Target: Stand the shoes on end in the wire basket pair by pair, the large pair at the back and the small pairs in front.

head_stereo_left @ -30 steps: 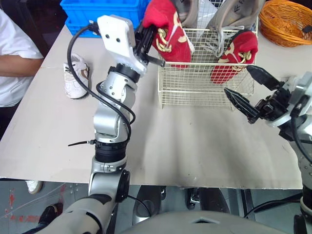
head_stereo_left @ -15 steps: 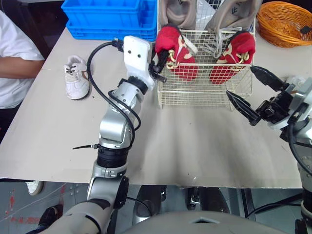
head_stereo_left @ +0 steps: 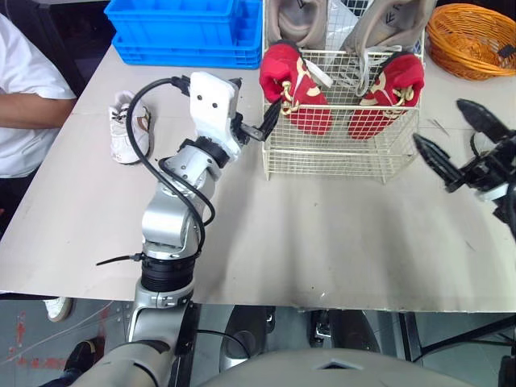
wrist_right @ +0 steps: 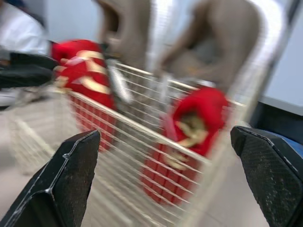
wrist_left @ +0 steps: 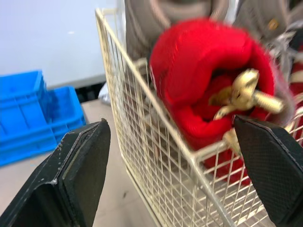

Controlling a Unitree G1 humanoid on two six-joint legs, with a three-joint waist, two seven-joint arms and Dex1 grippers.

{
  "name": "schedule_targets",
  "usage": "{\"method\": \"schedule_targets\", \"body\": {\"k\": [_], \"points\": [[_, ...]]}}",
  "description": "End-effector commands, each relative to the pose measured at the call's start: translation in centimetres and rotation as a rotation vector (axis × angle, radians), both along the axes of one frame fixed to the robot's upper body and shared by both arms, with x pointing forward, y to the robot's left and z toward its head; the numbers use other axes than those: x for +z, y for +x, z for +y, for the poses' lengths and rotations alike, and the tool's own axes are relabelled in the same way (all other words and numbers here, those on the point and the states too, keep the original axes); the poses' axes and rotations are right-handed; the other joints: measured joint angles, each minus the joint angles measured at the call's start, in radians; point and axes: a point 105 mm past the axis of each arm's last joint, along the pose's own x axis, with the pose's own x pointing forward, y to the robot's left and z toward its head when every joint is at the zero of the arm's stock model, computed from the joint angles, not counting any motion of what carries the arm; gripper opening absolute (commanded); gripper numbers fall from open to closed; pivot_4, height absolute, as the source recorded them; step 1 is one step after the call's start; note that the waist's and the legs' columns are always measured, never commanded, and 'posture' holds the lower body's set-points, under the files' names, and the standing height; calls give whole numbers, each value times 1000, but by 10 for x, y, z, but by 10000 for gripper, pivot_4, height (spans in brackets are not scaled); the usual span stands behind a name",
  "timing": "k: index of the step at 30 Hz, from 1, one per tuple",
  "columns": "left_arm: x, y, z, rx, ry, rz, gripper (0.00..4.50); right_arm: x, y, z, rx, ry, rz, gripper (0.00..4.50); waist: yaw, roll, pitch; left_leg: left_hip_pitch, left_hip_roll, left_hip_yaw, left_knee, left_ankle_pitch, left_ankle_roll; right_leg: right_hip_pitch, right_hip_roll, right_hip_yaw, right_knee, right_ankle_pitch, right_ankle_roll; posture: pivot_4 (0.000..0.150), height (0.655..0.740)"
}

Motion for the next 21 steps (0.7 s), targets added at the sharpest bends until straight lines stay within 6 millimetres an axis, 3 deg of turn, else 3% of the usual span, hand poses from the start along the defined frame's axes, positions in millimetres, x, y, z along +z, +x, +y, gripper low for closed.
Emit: {"method": "schedule_targets", "body": {"k": [1,5,13,21], "points": [[26,-28,-1,-125,-6,-111,44377,11,4,-44,-179,-33,-33,43756,0,0,0,0,0,0,0,0,0,0,0,0,0,0,0,1500,6860],[26,-48,-5,-315,58,-71,44377,-10,15,-94,-383,-69,111,43756,0,0,0,0,0,0,0,0,0,0,0,0,0,0,0,1500,6860],[29,-76,-9,-568,193,60,44377,-53,19,-159,-568,-106,385,43756,-2,1,0,0,0,1,0,0,0,0,0,0,0,0,0,1500,6860],[29,-92,-11,-654,248,139,44377,-75,27,-193,-669,84,465,43756,-3,2,0,1,0,1,0,0,0,0,0,1,0,0,0,1500,6860]]}}
